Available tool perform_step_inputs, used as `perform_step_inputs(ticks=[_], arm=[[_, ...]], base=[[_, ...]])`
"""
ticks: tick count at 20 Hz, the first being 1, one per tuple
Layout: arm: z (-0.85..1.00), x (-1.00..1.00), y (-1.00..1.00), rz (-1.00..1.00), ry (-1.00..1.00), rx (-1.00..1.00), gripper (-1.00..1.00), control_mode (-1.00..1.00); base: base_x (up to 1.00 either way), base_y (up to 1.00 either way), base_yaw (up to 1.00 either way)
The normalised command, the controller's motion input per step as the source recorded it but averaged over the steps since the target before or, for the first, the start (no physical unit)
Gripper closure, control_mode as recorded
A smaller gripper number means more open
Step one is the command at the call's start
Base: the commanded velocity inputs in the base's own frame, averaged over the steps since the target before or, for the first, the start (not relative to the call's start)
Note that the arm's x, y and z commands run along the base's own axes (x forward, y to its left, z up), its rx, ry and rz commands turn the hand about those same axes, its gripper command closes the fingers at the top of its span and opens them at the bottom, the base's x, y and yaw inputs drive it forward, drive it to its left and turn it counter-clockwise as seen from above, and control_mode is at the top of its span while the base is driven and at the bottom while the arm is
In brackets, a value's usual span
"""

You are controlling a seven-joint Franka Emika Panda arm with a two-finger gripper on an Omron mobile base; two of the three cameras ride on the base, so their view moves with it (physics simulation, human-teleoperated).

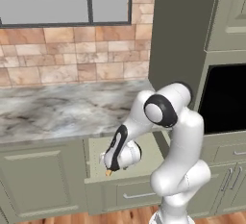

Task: Pick up the knife from the drawer and place it on the cutting board. Then place the meat from the plate to the cutting board.

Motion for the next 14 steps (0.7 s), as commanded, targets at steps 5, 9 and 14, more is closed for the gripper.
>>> perform_step_inputs(ticks=[5, 9, 14], arm=[[-0.1, 0.22, 0.0, 0.0, -0.02, 0.0, -1.0, -1.0], [-0.1, 0.27, 0.0, 0.0, -0.01, 0.0, -1.0, -1.0], [-0.13, 0.23, 0.0, 0.0, 0.0, 0.0, -1.0, -1.0]], base=[[0.0, 0.0, 0.0], [0.0, 0.0, 0.0], [0.0, 0.0, 0.0]])
